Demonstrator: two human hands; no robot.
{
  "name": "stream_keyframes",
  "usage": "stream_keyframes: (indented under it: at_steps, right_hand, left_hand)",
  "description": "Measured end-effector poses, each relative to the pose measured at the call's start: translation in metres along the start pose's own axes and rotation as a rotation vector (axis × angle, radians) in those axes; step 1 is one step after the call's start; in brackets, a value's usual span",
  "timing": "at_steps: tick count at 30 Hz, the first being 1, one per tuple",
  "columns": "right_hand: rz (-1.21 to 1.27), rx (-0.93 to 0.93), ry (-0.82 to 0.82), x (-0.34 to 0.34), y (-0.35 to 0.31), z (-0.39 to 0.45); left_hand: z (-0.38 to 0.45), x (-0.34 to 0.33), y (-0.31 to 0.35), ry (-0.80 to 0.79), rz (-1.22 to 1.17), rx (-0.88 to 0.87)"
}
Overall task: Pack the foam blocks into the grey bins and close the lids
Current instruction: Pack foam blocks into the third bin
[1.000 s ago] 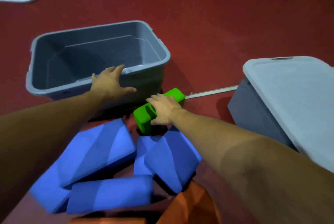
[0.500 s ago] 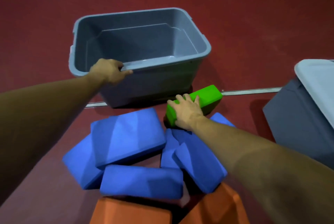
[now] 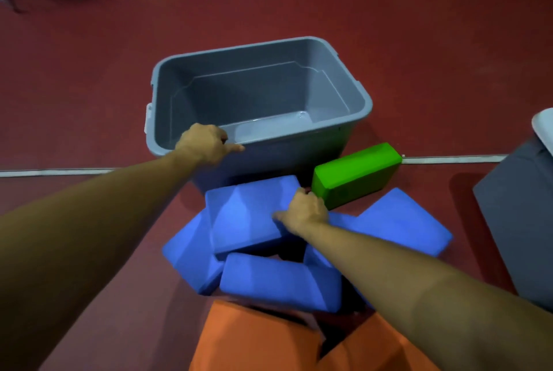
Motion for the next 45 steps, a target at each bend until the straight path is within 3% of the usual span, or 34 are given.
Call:
stream_keyframes:
  at_steps: [5,7,11,15,25,36,42,45]
  right_hand:
    - [0.183,-0.166,-0.028,0.002,-0.003,-0.003]
    - [0.276,-0.145,-0.010,-0.002,-0.005,-0.005]
    - [0.470,-0.034,0.016,-0.004,-0.012,-0.016]
    - [0.573,-0.030,0.039,0.008,-0.015,-0.037]
    - [0.257,0.304,0.277,0.085,-0.038,-0.129]
    - [0.000,0.503,0.569,0.167,-0.082,-0.223]
    - [0.065,0.668,0.698,0.167,-0.126,-0.240]
    - [0.148,0.747,0.662,0.142,-0.152,-0.227]
  left_hand:
    - [-0.026,0.008,-0.056,-0.053,0.102,0.113]
    - [-0.037,0.006,-0.076,-0.039,0.086,0.143]
    - [-0.042,-0.002,-0.084,0.017,-0.006,0.021]
    - [-0.044,-0.003,-0.084,-0.012,-0.022,0.075]
    - [-0.103,-0.002,-0.070,-0.083,-0.048,0.189]
    - [-0.194,-0.006,-0.047,-0.342,-0.143,0.000]
    - [-0.230,-0.010,-0.062,-0.407,-0.212,-0.066]
    - [-0.242,-0.012,-0.069,-0.434,-0.287,-0.129]
Point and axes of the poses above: each hand's wrist, its own z-axis towards the middle knuckle, its own x-axis out of the back of the hand, y = z × x, the point moved 1 cm from there along z, towards the middle knuckle, and after that the axes turned 6 degrees about -y, right-handed, at the moved point
